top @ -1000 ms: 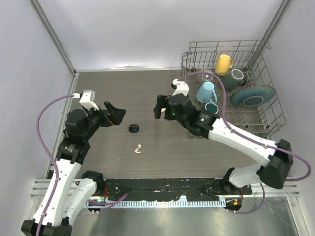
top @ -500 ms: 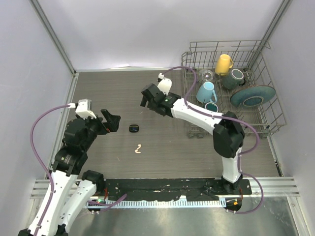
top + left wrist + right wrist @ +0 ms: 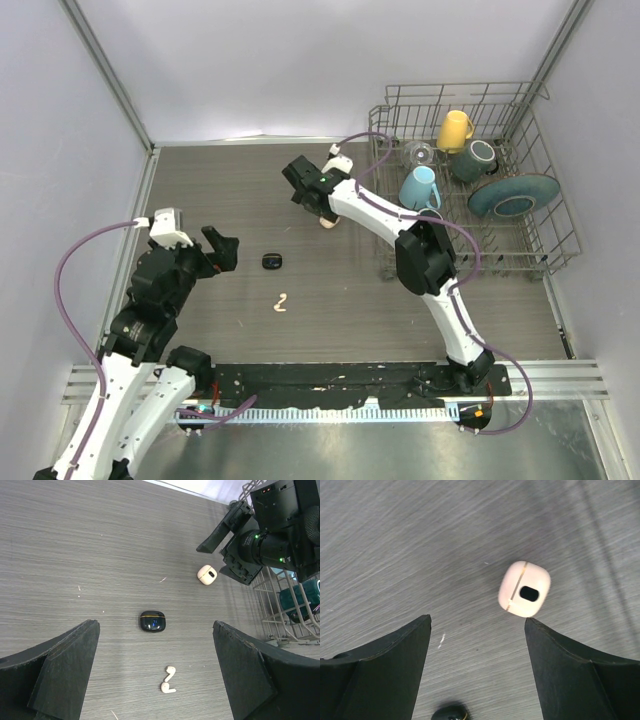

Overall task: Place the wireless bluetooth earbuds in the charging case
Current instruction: Pick up the charging case at the center of the board.

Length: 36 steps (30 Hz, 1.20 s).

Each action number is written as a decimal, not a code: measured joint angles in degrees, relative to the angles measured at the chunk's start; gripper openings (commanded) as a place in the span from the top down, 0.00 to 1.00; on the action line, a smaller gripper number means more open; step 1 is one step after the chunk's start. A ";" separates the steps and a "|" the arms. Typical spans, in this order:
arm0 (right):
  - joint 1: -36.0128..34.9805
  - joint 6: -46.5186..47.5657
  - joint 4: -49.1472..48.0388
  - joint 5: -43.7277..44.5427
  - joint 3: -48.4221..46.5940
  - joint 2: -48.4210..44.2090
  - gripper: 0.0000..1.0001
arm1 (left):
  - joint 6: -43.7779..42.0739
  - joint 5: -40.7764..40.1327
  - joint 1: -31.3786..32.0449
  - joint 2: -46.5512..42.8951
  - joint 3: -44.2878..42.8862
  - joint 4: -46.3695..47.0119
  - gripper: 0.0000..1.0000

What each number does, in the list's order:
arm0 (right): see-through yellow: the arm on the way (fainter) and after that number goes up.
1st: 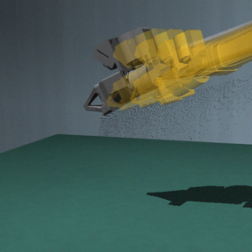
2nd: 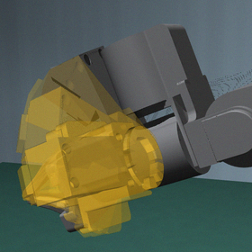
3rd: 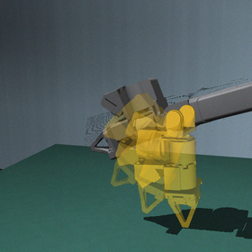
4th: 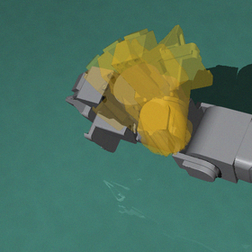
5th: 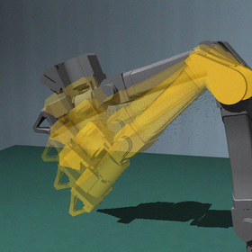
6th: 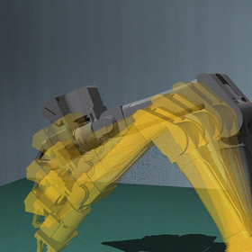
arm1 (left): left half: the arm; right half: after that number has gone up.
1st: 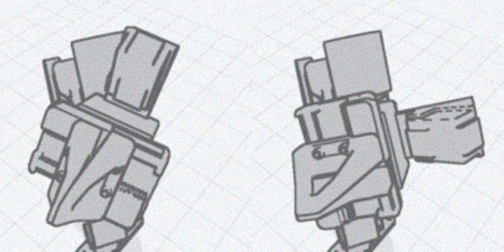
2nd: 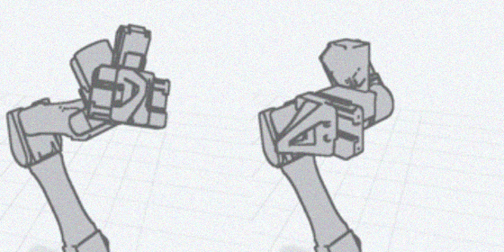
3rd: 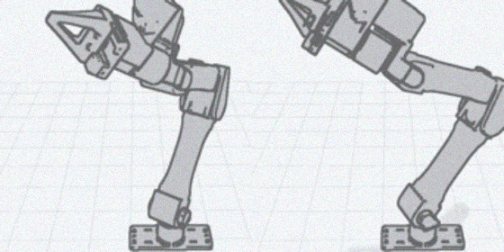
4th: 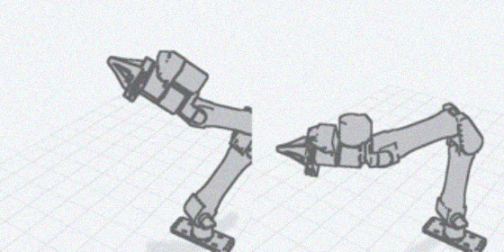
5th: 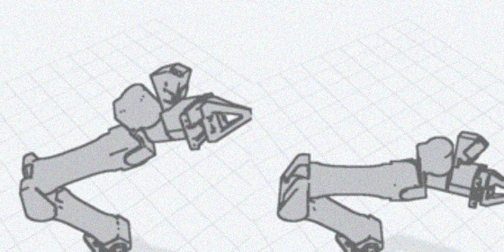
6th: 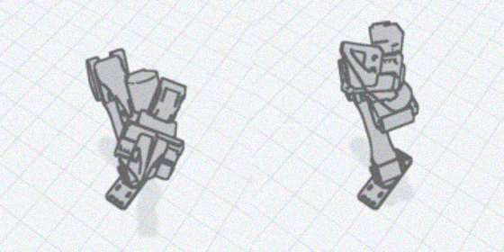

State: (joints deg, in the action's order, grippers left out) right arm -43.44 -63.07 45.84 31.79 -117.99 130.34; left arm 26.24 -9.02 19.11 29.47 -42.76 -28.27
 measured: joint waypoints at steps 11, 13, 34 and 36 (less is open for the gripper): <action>2.10 -3.85 4.09 0.04 1.95 0.44 0.21 | -0.46 -1.97 0.72 -0.74 0.48 -0.22 0.00; 2.36 -4.22 4.42 -0.04 1.97 0.70 0.22 | -0.76 -2.03 0.81 -0.83 0.50 -0.35 0.00; 3.69 -4.79 5.20 -1.03 1.20 4.42 0.31 | -1.20 -3.39 1.05 -0.98 0.50 -0.39 0.00; 3.98 -4.79 5.14 -1.07 1.18 4.81 0.32 | -1.20 -3.41 1.05 -0.98 0.50 -0.39 0.00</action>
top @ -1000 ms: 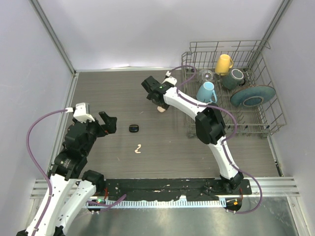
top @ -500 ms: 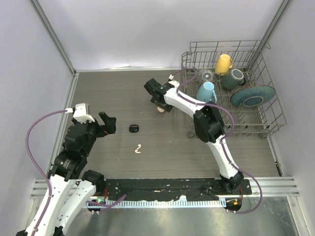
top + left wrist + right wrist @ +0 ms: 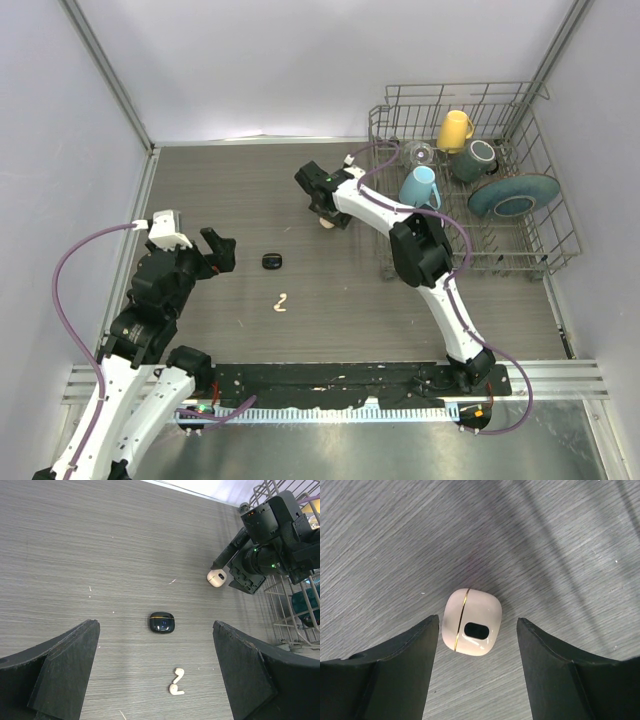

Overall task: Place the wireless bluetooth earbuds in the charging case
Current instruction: Pick up the charging case at the center of the board.

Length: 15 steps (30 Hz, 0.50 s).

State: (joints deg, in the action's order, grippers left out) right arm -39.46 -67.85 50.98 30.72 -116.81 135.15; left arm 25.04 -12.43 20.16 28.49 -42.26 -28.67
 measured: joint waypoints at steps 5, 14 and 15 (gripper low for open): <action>0.61 0.02 -0.28 -0.44 -0.31 1.31 0.34 | 0.00 -0.02 0.00 0.00 0.02 0.00 0.00; 1.07 0.22 -1.20 -2.14 -0.57 2.05 0.41 | 0.00 -0.04 0.00 0.02 0.02 0.00 0.00; 1.07 0.22 -1.25 -2.27 -0.61 2.08 0.41 | -0.02 -0.04 0.00 0.02 0.02 0.00 0.00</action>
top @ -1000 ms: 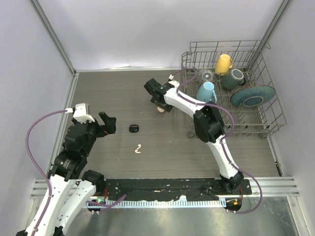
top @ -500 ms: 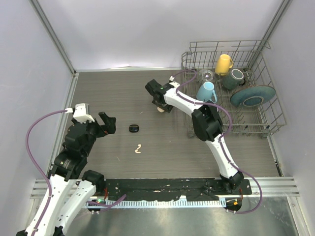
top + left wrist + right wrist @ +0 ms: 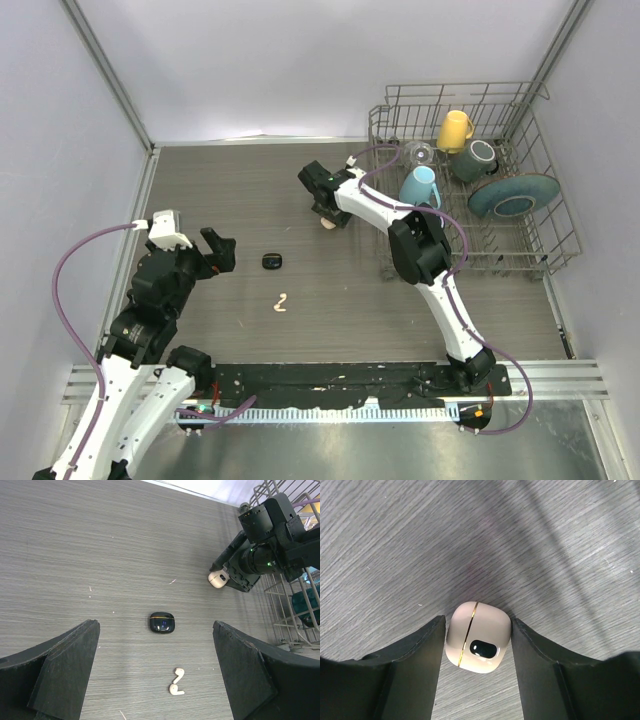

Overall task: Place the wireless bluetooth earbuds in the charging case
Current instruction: Pick up the charging case at the center of the board.

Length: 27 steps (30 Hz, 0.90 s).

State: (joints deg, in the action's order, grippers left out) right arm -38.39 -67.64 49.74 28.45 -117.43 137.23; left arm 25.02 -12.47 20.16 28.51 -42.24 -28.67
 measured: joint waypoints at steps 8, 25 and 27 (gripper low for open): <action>0.07 0.02 -0.11 -0.48 0.00 0.04 0.56 | 0.02 -0.02 0.00 0.04 0.00 0.00 0.00; 1.38 7.76 -27.32 -14.34 27.10 -14.62 0.99 | 0.04 -0.15 -0.02 0.72 0.00 -0.02 0.00; 1.09 8.83 -29.88 -15.41 31.04 -17.88 0.99 | 0.04 -0.02 -0.04 0.74 0.00 -0.04 0.00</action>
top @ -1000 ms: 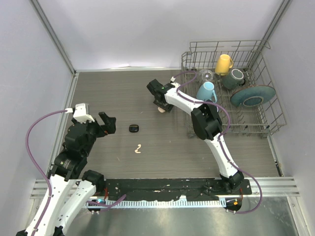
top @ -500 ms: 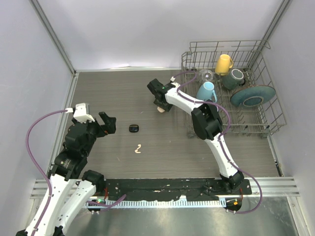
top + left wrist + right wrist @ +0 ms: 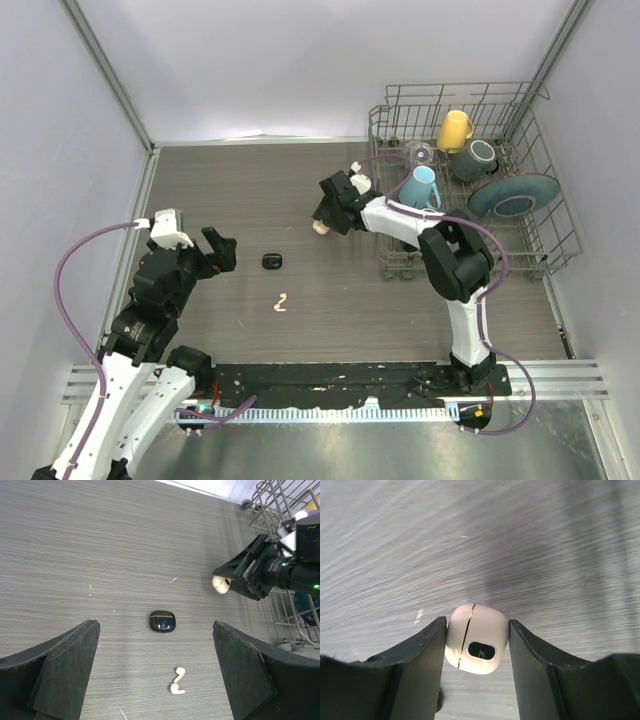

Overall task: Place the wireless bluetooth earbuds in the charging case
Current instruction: Pick up the charging case at the center of the board.

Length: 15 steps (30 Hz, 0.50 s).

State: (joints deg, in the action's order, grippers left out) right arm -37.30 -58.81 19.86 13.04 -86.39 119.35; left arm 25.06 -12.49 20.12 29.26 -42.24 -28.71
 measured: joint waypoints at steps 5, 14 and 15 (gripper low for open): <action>-0.81 2.56 -6.36 -1.77 2.01 -7.10 0.99 | 0.00 0.46 -0.44 0.02 0.09 0.00 0.00; -3.78 5.44 -15.65 -4.57 8.72 -19.80 0.99 | 0.28 1.46 -1.62 0.00 0.42 0.00 0.00; -4.37 5.92 -16.28 -4.79 9.84 -20.94 0.99 | 0.31 1.66 -1.73 0.00 0.42 0.00 0.00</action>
State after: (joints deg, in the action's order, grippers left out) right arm -41.67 -52.88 3.57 8.25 -76.55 98.41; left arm 25.36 -10.83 18.39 29.26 -41.82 -28.71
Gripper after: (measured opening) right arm 0.554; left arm 0.996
